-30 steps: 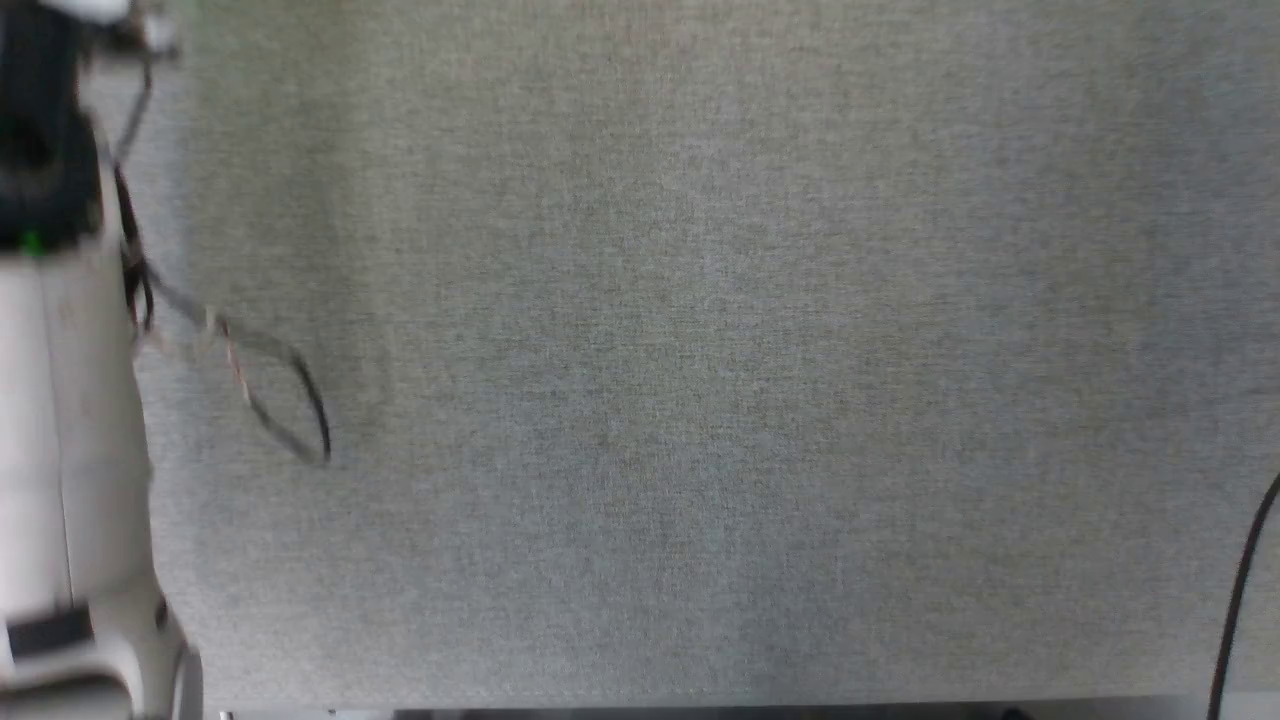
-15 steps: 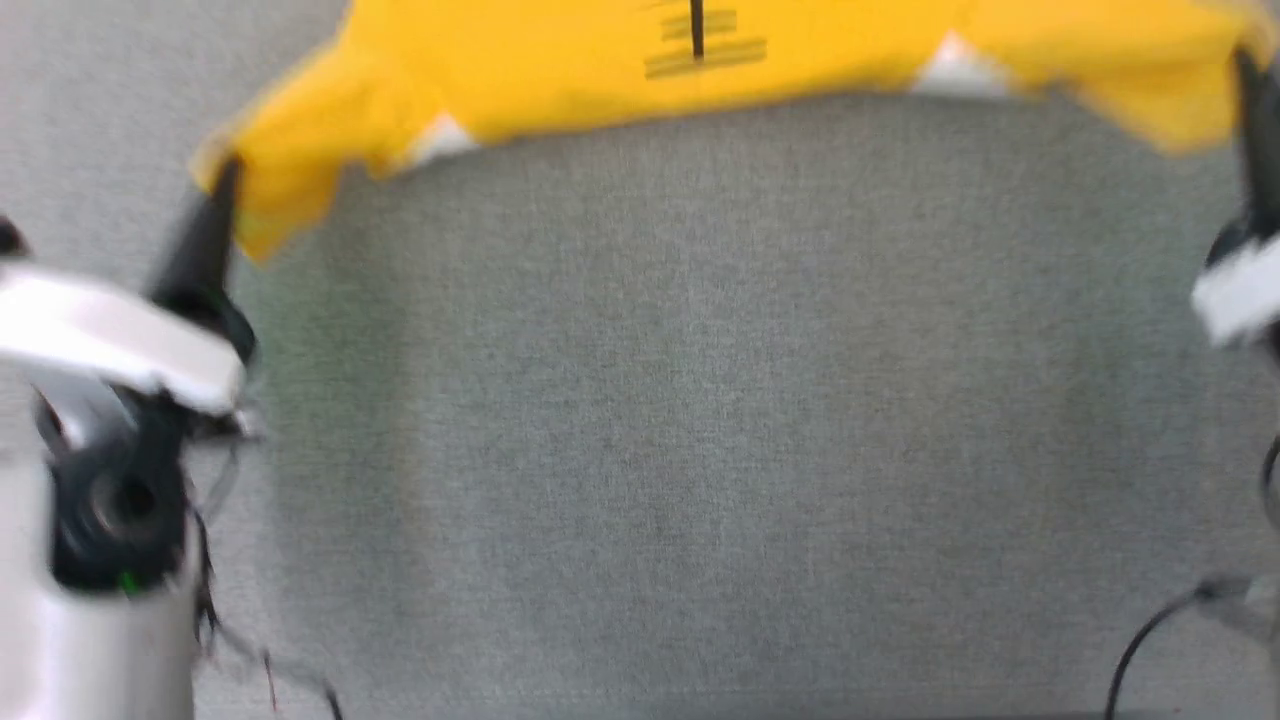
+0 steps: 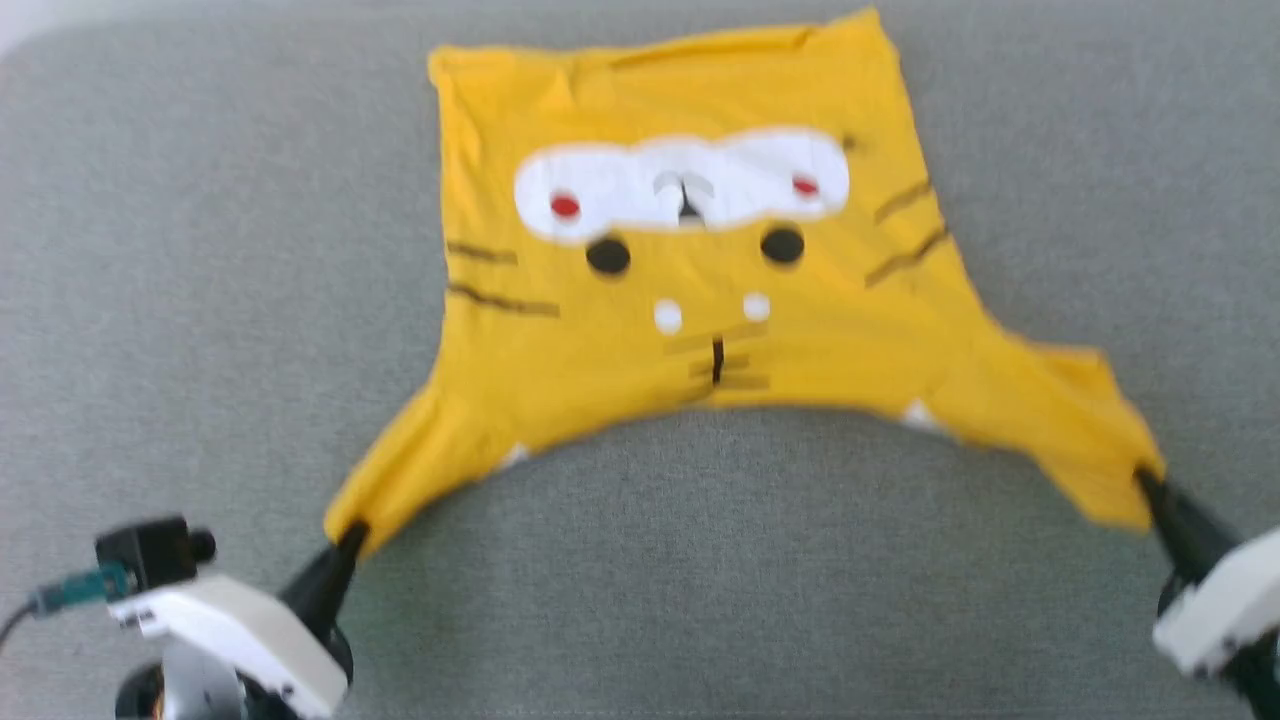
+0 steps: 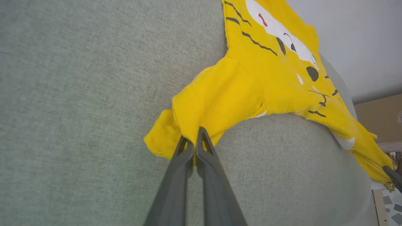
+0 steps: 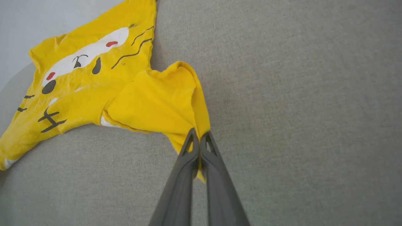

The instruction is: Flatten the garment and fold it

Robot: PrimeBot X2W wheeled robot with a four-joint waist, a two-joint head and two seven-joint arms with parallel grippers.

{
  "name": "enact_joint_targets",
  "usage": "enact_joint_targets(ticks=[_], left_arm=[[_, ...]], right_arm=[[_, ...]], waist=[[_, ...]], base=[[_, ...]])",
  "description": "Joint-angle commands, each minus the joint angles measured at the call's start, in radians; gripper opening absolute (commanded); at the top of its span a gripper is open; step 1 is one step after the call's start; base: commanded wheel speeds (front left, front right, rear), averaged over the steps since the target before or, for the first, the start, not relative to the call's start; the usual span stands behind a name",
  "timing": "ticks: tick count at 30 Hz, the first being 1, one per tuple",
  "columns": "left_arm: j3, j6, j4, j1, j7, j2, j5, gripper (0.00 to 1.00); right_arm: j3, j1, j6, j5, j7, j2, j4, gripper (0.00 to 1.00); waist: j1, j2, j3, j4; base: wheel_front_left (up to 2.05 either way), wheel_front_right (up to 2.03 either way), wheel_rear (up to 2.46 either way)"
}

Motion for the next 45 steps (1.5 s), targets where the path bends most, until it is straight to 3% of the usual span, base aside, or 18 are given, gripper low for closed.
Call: enact_joint_targets(ticks=[1, 19, 30, 31, 33, 34, 45], left_arm=[[-0.002, 0.001, -0.002, 0.026, -0.001, 0.000, 0.005, 0.00], [0.004, 0.081, -0.116, 0.326, 0.104, 0.039, -0.044, 0.00], [0.011, 0.077, -0.185, 0.316, 0.039, 0.022, -0.015, 0.00], [0.006, 0.074, -0.188, 0.309, 0.033, 0.018, -0.010, 0.00], [-0.001, 0.066, -0.194, 0.292, 0.016, 0.011, 0.001, 0.00], [-0.005, 0.060, -0.197, 0.281, 0.006, 0.008, 0.007, 0.00], [-0.033, 0.030, -0.244, 0.190, -0.058, -0.008, 0.062, 0.00]], right_arm=[[-0.003, 0.029, -0.001, 0.011, 0.016, 0.003, -0.007, 0.00], [-0.061, 0.345, -0.001, 0.114, 0.345, 0.036, -0.097, 0.00], [-0.079, 0.343, -0.001, 0.074, 0.301, 0.066, -0.114, 0.00], [-0.075, 0.336, -0.001, 0.064, 0.287, 0.067, -0.106, 0.12], [-0.075, 0.320, -0.001, 0.048, 0.258, 0.072, -0.085, 0.61], [-0.073, 0.314, -0.001, 0.042, 0.249, 0.074, -0.075, 1.00], [-0.039, 0.175, -0.001, -0.037, 0.108, 0.022, -0.108, 1.00]], waist=[[0.0003, 0.0000, -0.074, 0.013], [0.0003, 0.0000, -0.244, -0.020], [0.0003, 0.0000, -0.258, -0.004], [0.0003, 0.0000, -0.258, -0.002], [0.0003, 0.0000, -0.257, 0.004], [0.0003, 0.0000, -0.256, 0.008], [0.0003, 0.0000, -0.180, 0.030]], base=[[0.00, 0.00, 0.00], [0.00, 0.00, 0.00], [0.00, 0.00, 0.00], [0.00, 0.00, 0.00], [0.00, 0.00, 0.00], [0.00, 0.00, 0.00], [0.00, 0.00, 0.00]])
